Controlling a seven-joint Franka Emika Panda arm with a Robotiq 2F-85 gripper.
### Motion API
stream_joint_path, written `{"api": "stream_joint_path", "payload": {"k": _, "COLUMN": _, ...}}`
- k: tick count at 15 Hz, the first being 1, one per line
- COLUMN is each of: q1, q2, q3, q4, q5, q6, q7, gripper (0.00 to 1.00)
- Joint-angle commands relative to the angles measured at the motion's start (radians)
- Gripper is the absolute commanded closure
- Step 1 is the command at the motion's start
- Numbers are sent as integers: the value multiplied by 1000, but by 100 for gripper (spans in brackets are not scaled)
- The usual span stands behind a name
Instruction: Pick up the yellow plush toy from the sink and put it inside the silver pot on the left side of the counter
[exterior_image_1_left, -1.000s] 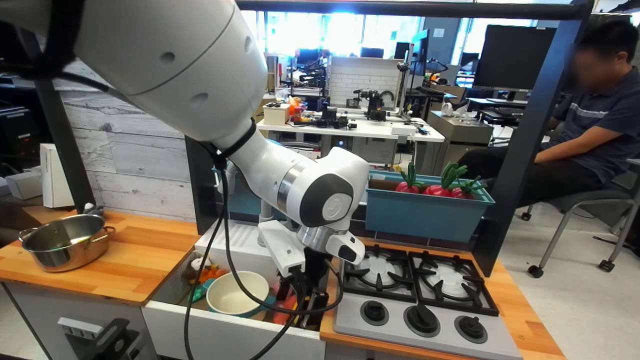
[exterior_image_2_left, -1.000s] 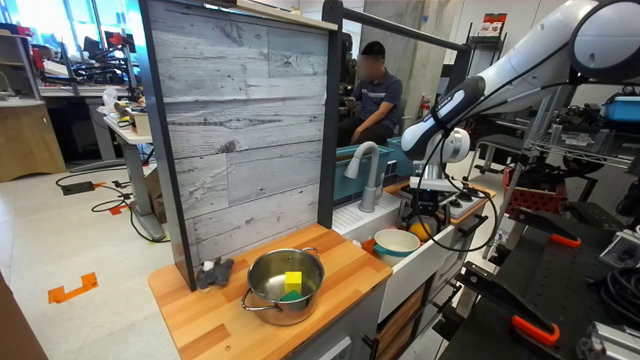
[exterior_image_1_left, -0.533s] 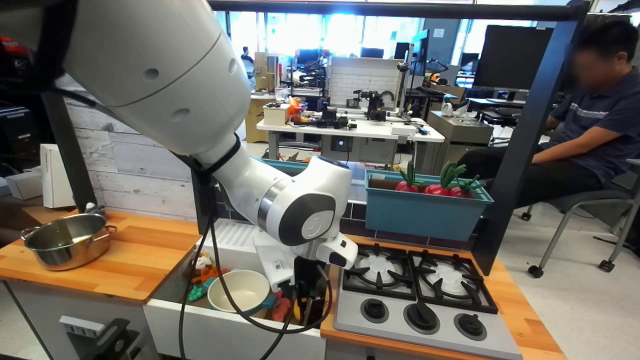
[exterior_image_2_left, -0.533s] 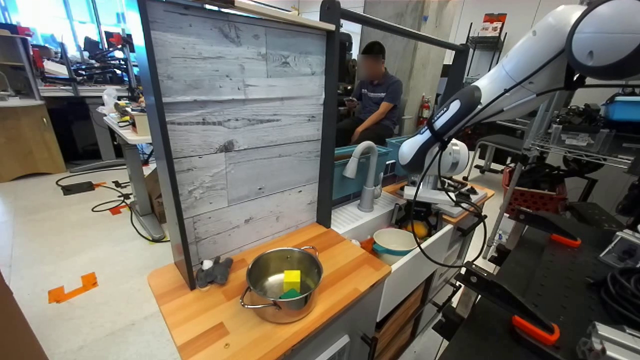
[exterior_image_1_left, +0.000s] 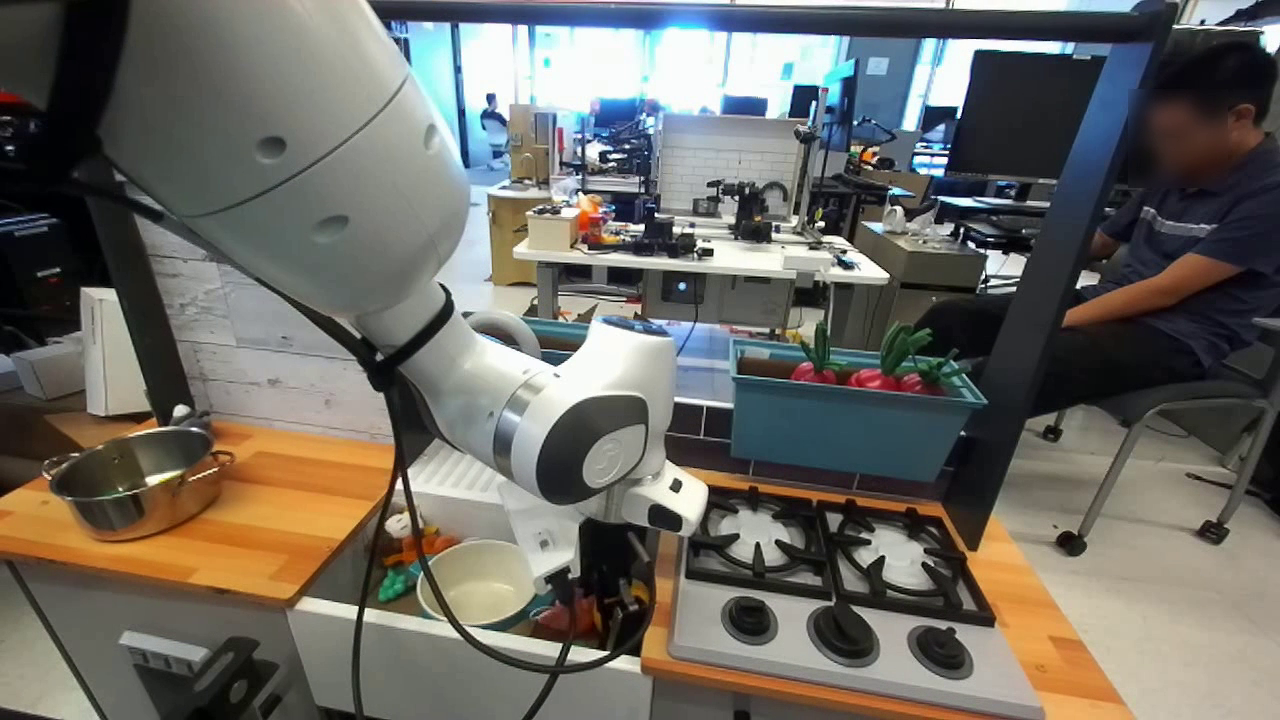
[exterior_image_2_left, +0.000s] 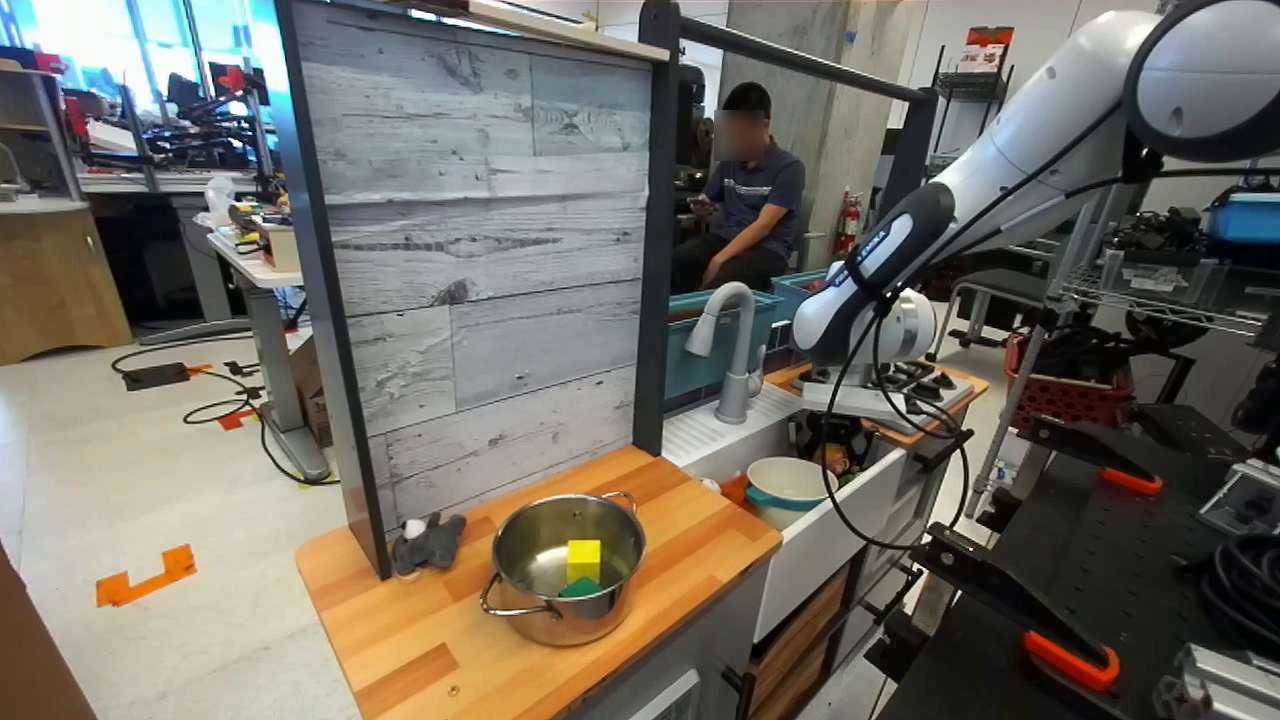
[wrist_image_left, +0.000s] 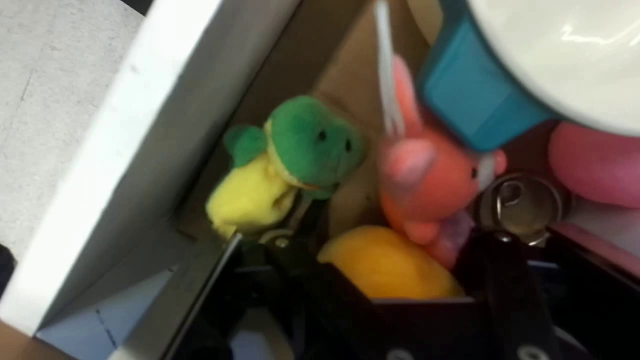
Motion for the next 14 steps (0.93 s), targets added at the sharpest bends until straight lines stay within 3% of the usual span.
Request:
{"api": "stream_joint_path", "payload": {"k": 1, "q1": 12, "q2": 67, "q3": -32, "q4": 67, "q5": -22, "q6": 123, "q7": 4, "gripper": 78}}
{"api": "stream_joint_path", "payload": {"k": 4, "q1": -5, "q2": 19, "q3": 4, "q4": -17, "q5": -42, "q6": 143, "q7": -89, "gripper": 100}}
{"api": "stream_joint_path", "payload": {"k": 11, "q1": -37, "q2": -76, "q3": 77, "q4": -230, "q5": -38, "q6": 354, "q7": -343, "gripper": 100}}
{"api": "stream_joint_path", "payload": {"k": 14, "q1": -79, "q2": -127, "q3": 125, "q4": -328, "q5": -59, "q6": 400, "q7": -516, "gripper": 100}}
